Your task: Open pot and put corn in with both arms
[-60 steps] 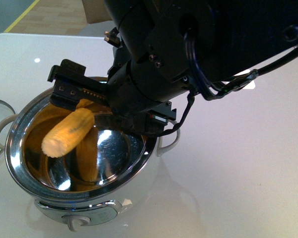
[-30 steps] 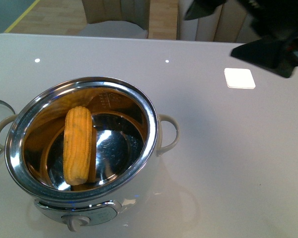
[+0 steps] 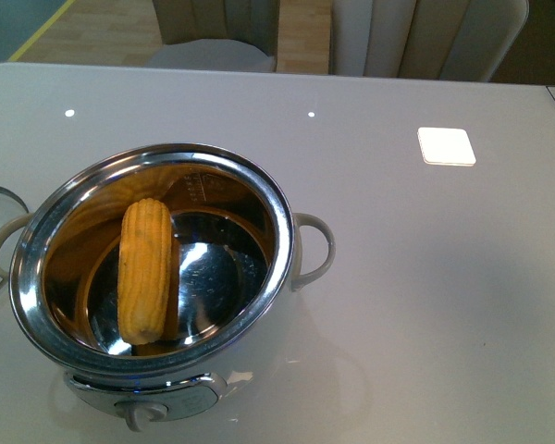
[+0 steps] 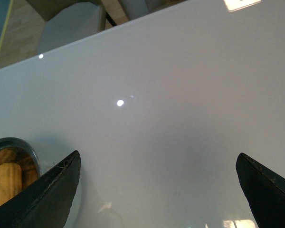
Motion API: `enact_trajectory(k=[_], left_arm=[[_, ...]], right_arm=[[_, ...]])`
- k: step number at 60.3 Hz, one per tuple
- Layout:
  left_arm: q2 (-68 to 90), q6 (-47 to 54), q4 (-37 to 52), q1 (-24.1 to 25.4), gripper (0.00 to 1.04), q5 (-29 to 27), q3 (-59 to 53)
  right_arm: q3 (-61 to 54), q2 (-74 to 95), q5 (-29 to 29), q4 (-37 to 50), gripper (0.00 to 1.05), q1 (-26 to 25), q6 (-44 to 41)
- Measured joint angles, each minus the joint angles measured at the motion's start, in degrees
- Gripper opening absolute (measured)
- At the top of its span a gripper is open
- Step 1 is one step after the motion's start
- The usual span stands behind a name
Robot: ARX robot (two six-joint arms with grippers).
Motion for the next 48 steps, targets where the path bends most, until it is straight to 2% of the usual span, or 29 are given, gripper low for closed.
enact_trajectory(k=[7, 13, 16, 19, 26, 37, 48], left_arm=[[0.0, 0.0, 0.0, 0.0, 0.98, 0.02, 0.0], [0.0, 0.02, 0.0, 0.0, 0.98, -0.04, 0.0], [0.0, 0.02, 0.0, 0.0, 0.98, 0.0, 0.0], [0.0, 0.02, 0.0, 0.0, 0.98, 0.0, 0.0], [0.0, 0.02, 0.0, 0.0, 0.98, 0.0, 0.0], [0.0, 0.02, 0.0, 0.0, 0.98, 0.0, 0.0], [0.0, 0.02, 0.0, 0.0, 0.98, 0.0, 0.0]], right_arm=[[-0.79, -2.58, 0.17, -0.35, 0.96, -0.17, -0.66], [-11.13, -5.33, 0.5, 24.35, 0.78, -1.14, -9.66], [-14.29, -6.6, 0.5, 31.39, 0.72, -1.29, -12.39], [-17.25, -8.74, 0.55, 37.7, 0.59, -1.29, -15.19], [-20.59, -12.2, 0.59, 38.42, 0.35, -1.29, -17.29], [-23.71, -16.74, 0.59, 36.85, 0.03, -1.29, -18.14], [-25.79, -21.14, 0.63, 34.53, 0.02, -1.29, -18.4]])
